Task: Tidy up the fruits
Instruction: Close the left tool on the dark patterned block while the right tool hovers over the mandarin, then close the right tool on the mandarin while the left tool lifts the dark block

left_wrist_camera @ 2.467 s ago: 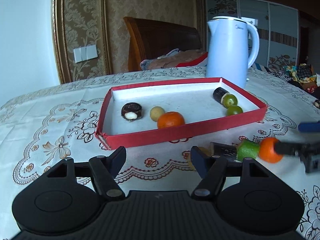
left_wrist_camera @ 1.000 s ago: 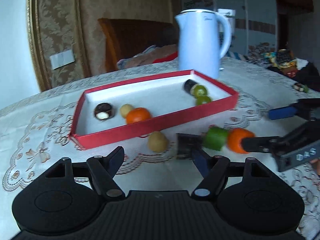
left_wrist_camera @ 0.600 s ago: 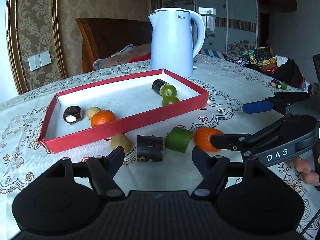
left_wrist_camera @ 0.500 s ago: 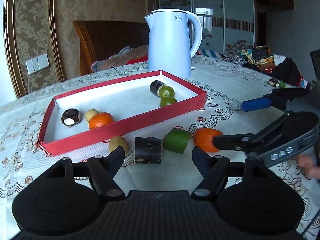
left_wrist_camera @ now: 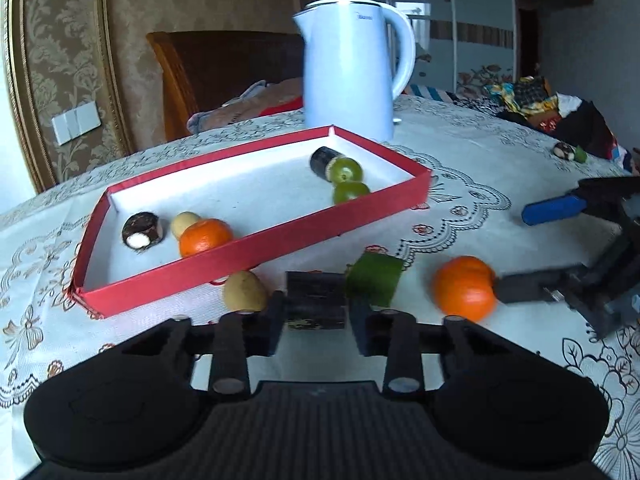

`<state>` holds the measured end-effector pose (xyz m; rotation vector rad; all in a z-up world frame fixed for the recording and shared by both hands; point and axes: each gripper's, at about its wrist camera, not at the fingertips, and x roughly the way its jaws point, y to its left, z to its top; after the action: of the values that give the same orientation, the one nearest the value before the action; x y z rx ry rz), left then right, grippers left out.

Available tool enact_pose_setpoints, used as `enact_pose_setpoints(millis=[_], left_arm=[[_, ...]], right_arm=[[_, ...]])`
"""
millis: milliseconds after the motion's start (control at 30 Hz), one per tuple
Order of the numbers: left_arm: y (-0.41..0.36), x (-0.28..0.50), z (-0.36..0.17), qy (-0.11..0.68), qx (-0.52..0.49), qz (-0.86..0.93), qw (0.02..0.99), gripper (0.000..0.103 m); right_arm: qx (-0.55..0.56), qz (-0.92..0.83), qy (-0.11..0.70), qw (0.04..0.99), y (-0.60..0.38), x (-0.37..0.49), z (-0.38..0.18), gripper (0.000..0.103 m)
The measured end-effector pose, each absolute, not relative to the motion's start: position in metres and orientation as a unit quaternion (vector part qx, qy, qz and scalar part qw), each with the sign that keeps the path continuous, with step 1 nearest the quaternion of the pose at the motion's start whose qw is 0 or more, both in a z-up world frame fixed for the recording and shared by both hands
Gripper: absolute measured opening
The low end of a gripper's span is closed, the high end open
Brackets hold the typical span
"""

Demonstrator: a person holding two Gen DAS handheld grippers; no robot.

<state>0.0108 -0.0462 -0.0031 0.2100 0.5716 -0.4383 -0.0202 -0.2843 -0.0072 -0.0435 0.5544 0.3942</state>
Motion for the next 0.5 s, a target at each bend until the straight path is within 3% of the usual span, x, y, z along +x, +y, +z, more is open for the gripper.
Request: enact_pose_setpoints(millis=[267,500], left_arm=[[-0.05,0.015,-0.005,0.285,0.106,-0.208,0.93,0.033],[-0.054,0.011,-0.006,0.277,0.124,-0.198,0.932,0.033]], right_arm=[[-0.047,0.225,0.273,0.934,-0.265,-0.024,-0.007,0.103],[-0.063,0.216,0.288,0.931,-0.249,-0.015,-0.009,0.09]])
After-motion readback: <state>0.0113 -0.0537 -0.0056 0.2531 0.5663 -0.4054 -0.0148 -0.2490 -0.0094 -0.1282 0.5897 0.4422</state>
